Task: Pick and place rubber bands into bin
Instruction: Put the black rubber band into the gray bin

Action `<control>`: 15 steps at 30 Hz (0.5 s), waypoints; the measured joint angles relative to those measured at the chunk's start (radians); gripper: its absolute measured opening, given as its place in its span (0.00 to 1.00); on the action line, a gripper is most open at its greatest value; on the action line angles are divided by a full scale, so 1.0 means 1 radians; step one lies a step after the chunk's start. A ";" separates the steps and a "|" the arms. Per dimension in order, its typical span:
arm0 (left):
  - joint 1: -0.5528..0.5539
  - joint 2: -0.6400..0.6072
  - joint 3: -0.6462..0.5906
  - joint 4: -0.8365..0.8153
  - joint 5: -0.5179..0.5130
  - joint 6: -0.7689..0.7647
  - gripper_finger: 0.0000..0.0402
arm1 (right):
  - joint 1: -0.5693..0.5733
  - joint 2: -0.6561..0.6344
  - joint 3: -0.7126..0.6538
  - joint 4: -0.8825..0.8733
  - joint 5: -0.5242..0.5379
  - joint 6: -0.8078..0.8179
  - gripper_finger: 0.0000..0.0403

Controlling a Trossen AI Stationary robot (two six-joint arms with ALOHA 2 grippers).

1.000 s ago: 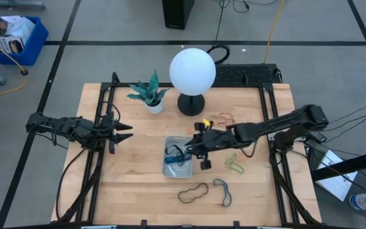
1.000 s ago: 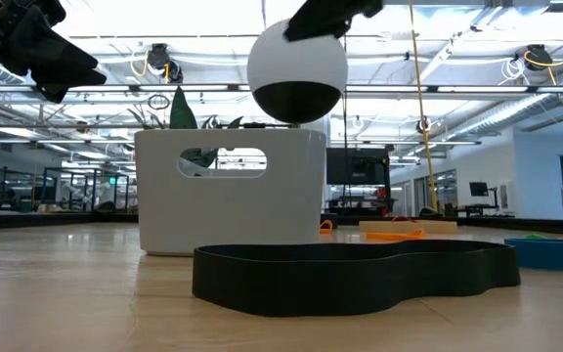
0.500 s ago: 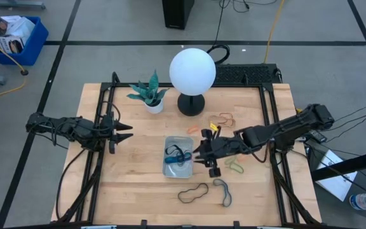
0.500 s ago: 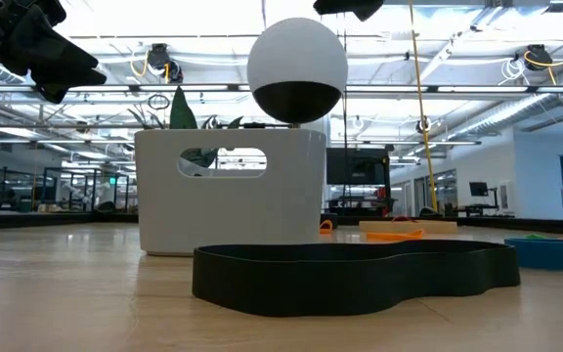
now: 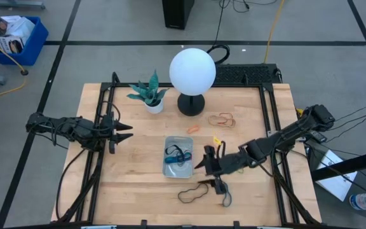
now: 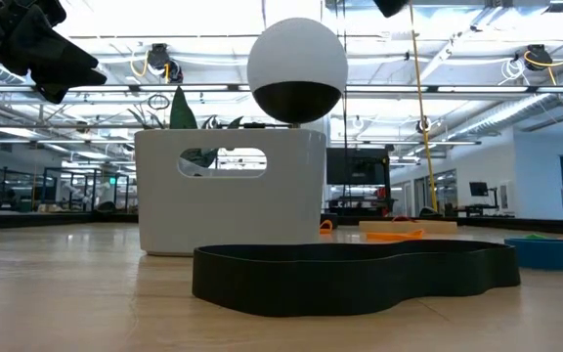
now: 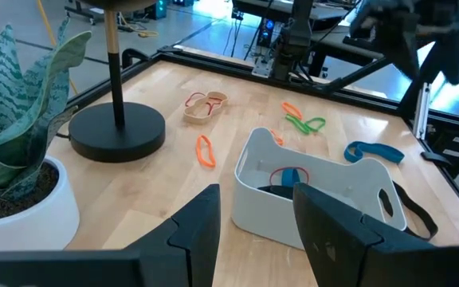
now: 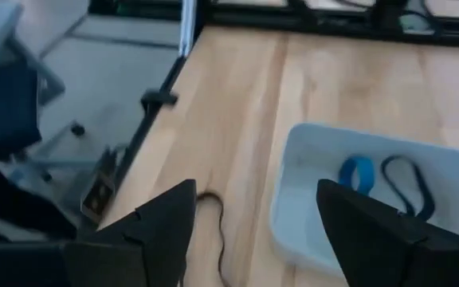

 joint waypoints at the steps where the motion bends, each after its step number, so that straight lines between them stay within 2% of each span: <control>1: 0.000 0.000 0.000 0.000 0.000 -0.001 0.41 | 0.013 0.000 -0.018 0.005 0.017 -0.001 0.64; 8: 0.000 0.000 0.000 0.000 0.000 -0.002 0.41 | 0.050 0.030 -0.118 0.057 0.123 0.003 0.59; 12: 0.000 0.000 0.000 0.000 -0.002 -0.007 0.41 | 0.050 0.110 -0.126 0.062 0.112 0.043 0.57; 15: 0.000 0.000 0.000 0.000 -0.002 -0.030 0.41 | 0.050 0.179 -0.126 0.066 0.046 0.052 0.56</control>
